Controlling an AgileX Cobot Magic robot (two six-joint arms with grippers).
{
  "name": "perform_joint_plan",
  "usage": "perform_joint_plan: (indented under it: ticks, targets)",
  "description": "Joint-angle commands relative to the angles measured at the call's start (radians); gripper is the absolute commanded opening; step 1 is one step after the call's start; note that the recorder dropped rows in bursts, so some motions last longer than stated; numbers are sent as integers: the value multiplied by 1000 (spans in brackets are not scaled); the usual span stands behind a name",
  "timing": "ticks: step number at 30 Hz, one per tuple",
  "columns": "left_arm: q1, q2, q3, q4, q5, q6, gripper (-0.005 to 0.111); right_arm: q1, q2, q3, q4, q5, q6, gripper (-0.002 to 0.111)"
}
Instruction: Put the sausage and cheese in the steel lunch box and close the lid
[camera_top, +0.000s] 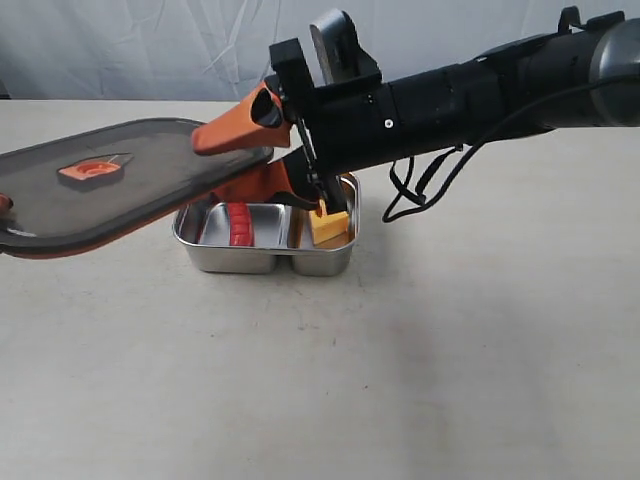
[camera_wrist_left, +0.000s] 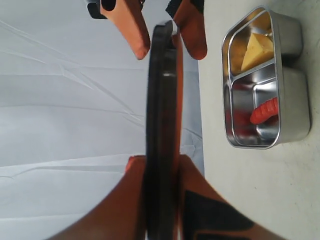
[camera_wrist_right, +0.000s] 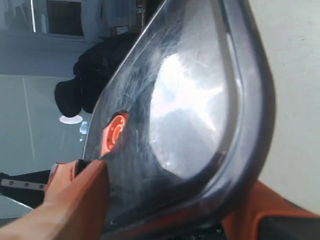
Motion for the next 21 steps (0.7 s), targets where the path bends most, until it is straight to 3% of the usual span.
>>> perform_joint_plan:
  ticks: [1, 3, 8, 17, 21]
  targets:
    - [-12, -18, -2, -24, 33, -5, 0, 1, -5, 0, 49, 20, -14, 57]
    - [-12, -20, 1, -24, 46, -5, 0, 1, -5, 0, 44, 20, -17, 46]
    - [-12, -24, 45, -29, 48, -5, 0, 1, -5, 0, 44, 20, -49, 0]
    - [-10, -24, 56, -45, 6, -182, 0, 5, -16, 0, 48, 20, -152, 0]
    - [-10, -24, 56, -45, -12, -229, 16, 16, -27, 0, 48, 3, -157, 0]
